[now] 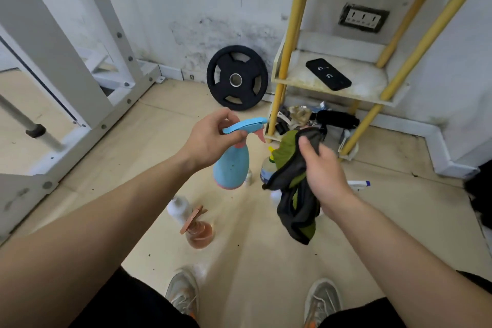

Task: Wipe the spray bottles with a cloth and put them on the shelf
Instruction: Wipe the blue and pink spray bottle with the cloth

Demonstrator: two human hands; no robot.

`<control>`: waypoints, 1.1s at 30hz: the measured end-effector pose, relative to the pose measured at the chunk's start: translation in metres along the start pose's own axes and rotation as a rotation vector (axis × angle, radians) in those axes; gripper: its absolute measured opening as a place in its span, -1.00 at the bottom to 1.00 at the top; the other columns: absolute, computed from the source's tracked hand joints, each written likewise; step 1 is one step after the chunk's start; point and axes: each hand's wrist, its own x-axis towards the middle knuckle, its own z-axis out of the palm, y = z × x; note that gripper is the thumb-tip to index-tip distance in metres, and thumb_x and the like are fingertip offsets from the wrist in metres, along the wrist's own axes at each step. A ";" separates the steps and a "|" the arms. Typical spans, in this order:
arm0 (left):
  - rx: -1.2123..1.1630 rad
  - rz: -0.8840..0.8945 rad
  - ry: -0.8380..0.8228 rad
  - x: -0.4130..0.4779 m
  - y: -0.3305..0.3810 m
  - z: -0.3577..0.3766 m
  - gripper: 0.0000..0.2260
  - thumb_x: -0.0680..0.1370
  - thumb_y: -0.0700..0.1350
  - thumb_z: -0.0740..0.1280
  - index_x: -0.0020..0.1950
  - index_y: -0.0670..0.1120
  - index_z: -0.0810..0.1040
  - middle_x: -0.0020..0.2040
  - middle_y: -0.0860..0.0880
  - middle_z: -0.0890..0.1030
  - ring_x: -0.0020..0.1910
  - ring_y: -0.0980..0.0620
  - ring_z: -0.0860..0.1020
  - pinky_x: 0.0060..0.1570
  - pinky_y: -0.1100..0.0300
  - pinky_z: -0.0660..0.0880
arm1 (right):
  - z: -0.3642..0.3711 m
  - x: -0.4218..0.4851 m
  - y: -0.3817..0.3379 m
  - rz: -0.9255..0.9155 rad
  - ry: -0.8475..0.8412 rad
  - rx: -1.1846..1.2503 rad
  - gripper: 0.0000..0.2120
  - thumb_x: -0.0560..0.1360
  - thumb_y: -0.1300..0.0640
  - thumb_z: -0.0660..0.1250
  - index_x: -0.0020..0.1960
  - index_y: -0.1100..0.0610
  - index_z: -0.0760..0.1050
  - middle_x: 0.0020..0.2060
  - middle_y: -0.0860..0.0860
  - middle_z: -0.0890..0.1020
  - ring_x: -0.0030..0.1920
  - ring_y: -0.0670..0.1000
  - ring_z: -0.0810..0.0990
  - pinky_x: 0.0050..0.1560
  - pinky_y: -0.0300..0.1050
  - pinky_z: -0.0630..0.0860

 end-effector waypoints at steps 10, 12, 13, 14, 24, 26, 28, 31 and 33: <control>0.000 0.283 0.015 -0.038 0.019 0.022 -0.92 0.53 -0.14 0.48 -0.01 -0.02 0.64 -0.13 0.10 0.68 -0.06 0.07 0.66 0.09 0.08 0.56 | -0.029 -0.004 -0.020 -0.309 0.138 0.056 -0.66 0.69 -0.07 0.21 -0.12 0.10 0.57 -0.27 -0.14 0.64 -0.23 -0.17 0.59 -0.13 -0.22 0.50; 0.036 0.285 0.009 -0.032 0.014 0.030 -0.91 0.52 -0.14 0.49 0.00 -0.03 0.66 -0.13 0.14 0.67 -0.06 0.14 0.63 0.07 0.14 0.54 | -0.024 -0.003 -0.017 -0.464 0.157 -0.124 -0.67 0.69 -0.04 0.21 -0.21 0.06 0.45 -0.36 -0.22 0.52 -0.33 -0.22 0.46 -0.27 -0.32 0.36; 0.052 0.292 0.010 -0.028 0.014 0.034 -0.91 0.51 -0.15 0.49 -0.01 -0.03 0.66 -0.14 0.14 0.67 -0.07 0.15 0.62 0.06 0.16 0.53 | -0.021 -0.003 -0.017 -0.559 0.187 -0.231 -0.71 0.68 -0.04 0.21 -0.19 0.01 0.43 -0.33 -0.22 0.51 -0.29 -0.22 0.46 -0.26 -0.34 0.33; 0.059 0.299 0.018 -0.025 0.015 0.038 -0.91 0.50 -0.17 0.49 -0.03 -0.04 0.65 -0.15 0.13 0.67 -0.08 0.14 0.62 0.03 0.17 0.53 | -0.016 -0.002 -0.015 -0.654 0.218 -0.339 -0.76 0.67 -0.05 0.21 -0.11 0.02 0.48 -0.24 -0.21 0.55 -0.20 -0.21 0.50 -0.19 -0.32 0.36; 0.082 0.221 0.104 -0.003 0.009 0.058 -0.93 0.46 -0.19 0.52 -0.13 -0.06 0.67 -0.23 0.11 0.65 -0.22 0.11 0.58 -0.25 0.41 0.40 | 0.006 0.033 0.005 -0.613 0.168 -0.572 -0.73 0.61 -0.07 0.32 0.22 0.00 0.65 0.21 -0.14 0.57 0.20 0.07 0.50 0.06 -0.03 0.47; 0.091 0.210 0.094 -0.001 0.007 0.058 -0.92 0.47 -0.10 0.54 -0.07 -0.02 0.70 -0.18 0.12 0.68 -0.20 0.10 0.59 -0.24 0.34 0.46 | 0.002 0.043 0.008 -0.515 0.174 -0.520 -0.74 0.63 -0.07 0.30 0.12 0.05 0.68 0.12 -0.13 0.57 0.22 0.04 0.52 0.06 -0.04 0.47; 0.109 0.187 0.097 0.000 0.006 0.057 -0.91 0.47 -0.05 0.54 -0.04 0.03 0.71 -0.14 0.12 0.70 -0.16 0.07 0.62 -0.17 0.23 0.52 | -0.001 0.047 0.008 -0.443 0.200 -0.529 -0.71 0.64 -0.08 0.28 0.07 0.08 0.67 0.10 -0.11 0.58 0.21 0.03 0.53 0.04 -0.05 0.47; 0.130 0.163 0.107 0.000 0.007 0.059 -0.92 0.47 -0.06 0.54 -0.06 0.04 0.71 -0.17 0.13 0.70 -0.16 0.12 0.62 -0.18 0.28 0.50 | 0.006 0.036 0.004 -0.511 0.262 -0.632 -0.75 0.62 -0.07 0.30 0.16 0.02 0.66 0.16 -0.09 0.58 0.18 0.07 0.52 -0.03 -0.02 0.50; 0.145 0.158 0.126 0.000 0.008 0.061 -0.96 0.48 -0.12 0.50 -0.11 0.01 0.69 -0.23 0.10 0.69 -0.18 0.13 0.61 -0.21 0.28 0.50 | 0.015 0.023 0.002 -0.625 0.283 -0.706 -0.78 0.60 -0.03 0.35 0.20 -0.03 0.65 0.19 -0.10 0.58 0.14 0.12 0.50 -0.10 -0.04 0.47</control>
